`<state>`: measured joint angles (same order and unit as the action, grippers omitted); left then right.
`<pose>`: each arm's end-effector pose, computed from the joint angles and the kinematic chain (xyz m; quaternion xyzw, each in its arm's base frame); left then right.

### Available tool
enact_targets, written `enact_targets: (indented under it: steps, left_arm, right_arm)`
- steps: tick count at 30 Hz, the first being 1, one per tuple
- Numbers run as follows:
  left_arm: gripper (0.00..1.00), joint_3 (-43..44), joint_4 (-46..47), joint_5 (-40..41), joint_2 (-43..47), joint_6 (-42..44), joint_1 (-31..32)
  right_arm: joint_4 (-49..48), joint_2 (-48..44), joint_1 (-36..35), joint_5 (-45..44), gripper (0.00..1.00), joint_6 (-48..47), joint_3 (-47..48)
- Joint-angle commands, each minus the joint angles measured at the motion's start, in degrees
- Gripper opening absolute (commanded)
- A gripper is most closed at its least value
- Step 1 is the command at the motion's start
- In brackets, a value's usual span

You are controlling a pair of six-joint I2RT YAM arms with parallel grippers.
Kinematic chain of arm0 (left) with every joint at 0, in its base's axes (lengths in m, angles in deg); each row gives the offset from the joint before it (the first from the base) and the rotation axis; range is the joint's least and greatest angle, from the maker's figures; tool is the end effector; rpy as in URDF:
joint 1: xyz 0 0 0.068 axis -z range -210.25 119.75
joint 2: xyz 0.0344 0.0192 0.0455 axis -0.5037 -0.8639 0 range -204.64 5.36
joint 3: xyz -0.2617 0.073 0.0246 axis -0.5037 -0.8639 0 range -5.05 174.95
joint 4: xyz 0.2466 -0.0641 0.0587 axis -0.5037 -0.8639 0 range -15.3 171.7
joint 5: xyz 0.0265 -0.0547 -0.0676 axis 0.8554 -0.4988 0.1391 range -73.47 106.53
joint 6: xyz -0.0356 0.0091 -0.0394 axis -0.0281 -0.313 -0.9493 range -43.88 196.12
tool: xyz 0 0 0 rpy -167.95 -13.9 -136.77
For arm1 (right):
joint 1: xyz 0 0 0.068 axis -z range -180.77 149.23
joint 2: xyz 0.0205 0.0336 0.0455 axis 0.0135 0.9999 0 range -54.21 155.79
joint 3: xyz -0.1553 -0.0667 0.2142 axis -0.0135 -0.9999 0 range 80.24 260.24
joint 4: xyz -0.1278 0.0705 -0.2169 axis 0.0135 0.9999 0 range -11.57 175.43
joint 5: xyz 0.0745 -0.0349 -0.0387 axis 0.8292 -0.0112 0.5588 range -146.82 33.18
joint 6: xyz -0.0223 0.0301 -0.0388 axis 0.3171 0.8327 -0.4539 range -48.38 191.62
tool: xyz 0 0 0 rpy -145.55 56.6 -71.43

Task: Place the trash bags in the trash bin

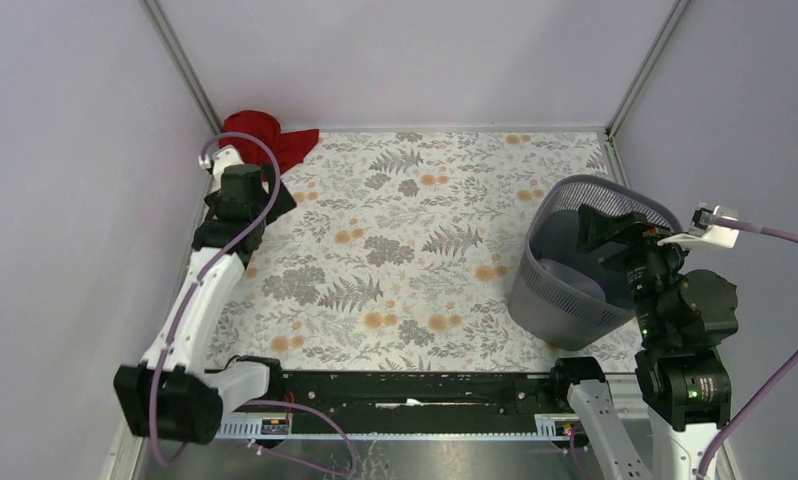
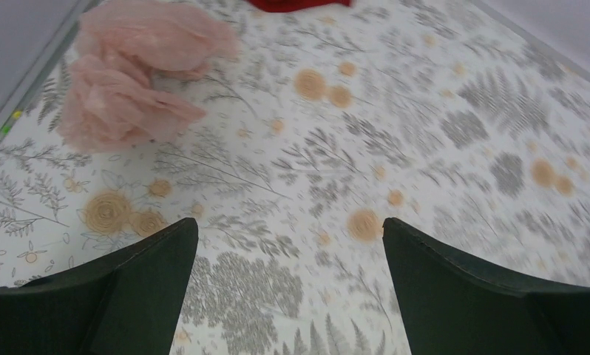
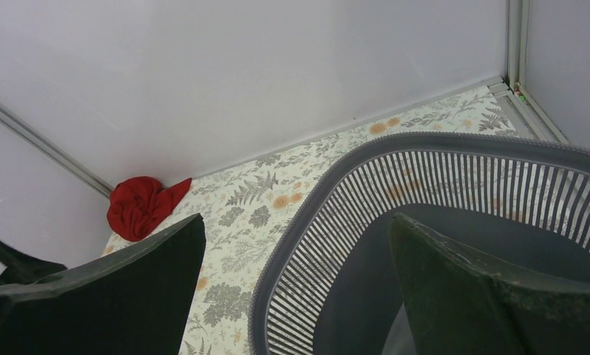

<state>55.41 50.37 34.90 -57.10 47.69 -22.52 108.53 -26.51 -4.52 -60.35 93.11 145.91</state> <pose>0.2343 -0.0203 0.3399 -0.2306 0.8411 -0.0118 0.4890 0.0510 0.0011 0.4493 0.1242 0.6452 0.1449 0.7398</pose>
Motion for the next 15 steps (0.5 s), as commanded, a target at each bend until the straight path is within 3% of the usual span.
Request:
enact_targets:
  steps: [1,3,6,8,10,12,15]
  left_arm:
    - [0.99,-1.06,13.38,10.81,-8.03,-6.84,-4.00]
    - [0.99,2.25,12.24,16.36,-13.80,-10.62,-5.34]
    - [0.99,6.78,12.77,15.10,-22.30,-14.67,-9.55]
    - [0.99,12.98,6.67,14.63,-28.19,-18.56,-12.62]
    - [0.99,19.69,-0.25,19.65,-33.16,-20.95,-13.77]
    - [0.99,21.17,-4.14,24.54,-36.16,-22.79,-15.09]
    - [0.99,16.42,-0.89,22.84,-36.92,-22.74,-18.86]
  right_arm:
    - [-2.43,-0.43,0.14,3.19,1.00,1.32,0.52]
    - [-2.66,-0.56,0.15,5.45,1.00,1.77,0.43]
    - [-2.50,-0.70,0.15,7.44,1.00,1.39,0.87]
    - [-1.56,-0.85,0.19,7.18,1.00,1.57,1.39]
    - [-1.04,-1.48,0.15,6.50,1.00,1.44,1.71]
    - [-1.08,-2.28,0.15,6.06,1.00,0.69,1.66]
    - [-1.25,-2.96,0.19,5.77,1.00,-0.16,1.44]
